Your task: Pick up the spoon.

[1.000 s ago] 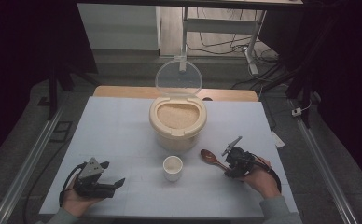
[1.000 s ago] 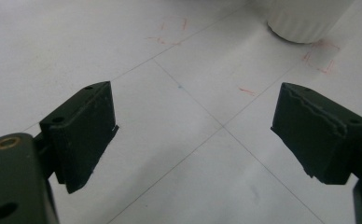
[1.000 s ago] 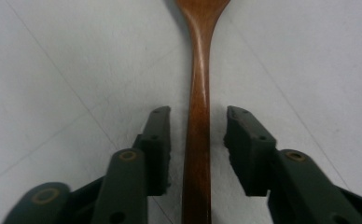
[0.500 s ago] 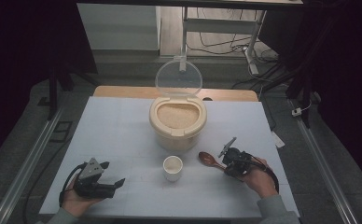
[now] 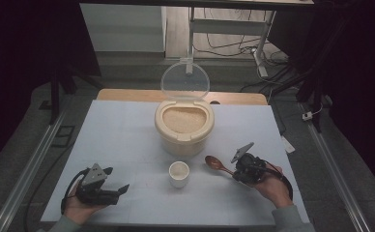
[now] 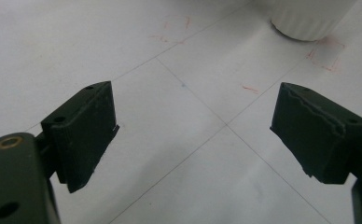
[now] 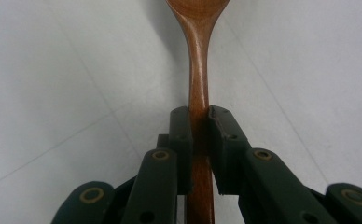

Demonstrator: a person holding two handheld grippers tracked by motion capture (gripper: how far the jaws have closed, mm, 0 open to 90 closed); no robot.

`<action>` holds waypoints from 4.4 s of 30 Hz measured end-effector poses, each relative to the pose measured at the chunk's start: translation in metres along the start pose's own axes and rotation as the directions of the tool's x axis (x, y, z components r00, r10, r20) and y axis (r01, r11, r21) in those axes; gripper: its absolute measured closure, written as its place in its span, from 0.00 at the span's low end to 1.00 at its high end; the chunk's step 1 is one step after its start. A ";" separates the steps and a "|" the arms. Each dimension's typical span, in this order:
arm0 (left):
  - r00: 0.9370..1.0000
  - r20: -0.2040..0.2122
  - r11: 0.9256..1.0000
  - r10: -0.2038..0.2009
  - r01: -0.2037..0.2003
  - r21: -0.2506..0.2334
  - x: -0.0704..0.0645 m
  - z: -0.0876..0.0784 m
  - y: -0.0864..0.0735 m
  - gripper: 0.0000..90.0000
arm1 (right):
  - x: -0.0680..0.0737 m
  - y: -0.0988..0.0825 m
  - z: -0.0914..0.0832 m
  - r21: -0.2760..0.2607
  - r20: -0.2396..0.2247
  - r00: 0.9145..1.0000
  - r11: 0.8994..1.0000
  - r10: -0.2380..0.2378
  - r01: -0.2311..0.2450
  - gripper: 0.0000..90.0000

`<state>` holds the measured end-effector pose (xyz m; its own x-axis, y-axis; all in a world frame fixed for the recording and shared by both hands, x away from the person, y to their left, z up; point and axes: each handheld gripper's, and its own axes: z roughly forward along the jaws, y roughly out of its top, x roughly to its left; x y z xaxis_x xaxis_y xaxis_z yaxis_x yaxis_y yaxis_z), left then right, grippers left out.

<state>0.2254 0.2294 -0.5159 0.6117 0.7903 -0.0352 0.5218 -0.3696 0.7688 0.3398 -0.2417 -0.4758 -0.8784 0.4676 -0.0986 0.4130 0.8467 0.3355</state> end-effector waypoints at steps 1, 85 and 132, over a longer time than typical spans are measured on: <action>1.000 -0.001 1.000 0.000 0.000 0.000 0.000 0.000 0.000 0.16 | 0.002 0.000 -0.004 -0.009 0.001 1.000 1.000 -0.002 0.002 0.89; 0.929 0.215 0.953 0.300 -0.303 -0.021 -0.071 -0.002 0.110 0.18 | 0.094 0.091 -0.031 -0.290 -0.028 0.921 0.885 -0.387 0.364 0.89; 0.732 0.426 0.737 0.532 -0.648 0.192 -0.109 0.068 0.158 0.82 | 0.107 0.092 -0.037 -0.304 -0.002 0.886 0.845 -0.463 0.441 0.88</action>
<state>0.2815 0.0520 -0.4342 0.9786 0.1735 0.1110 0.1028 -0.8782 0.4671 0.2756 -0.1228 -0.4210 -0.9704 0.0216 -0.2405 -0.1112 0.8441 0.5245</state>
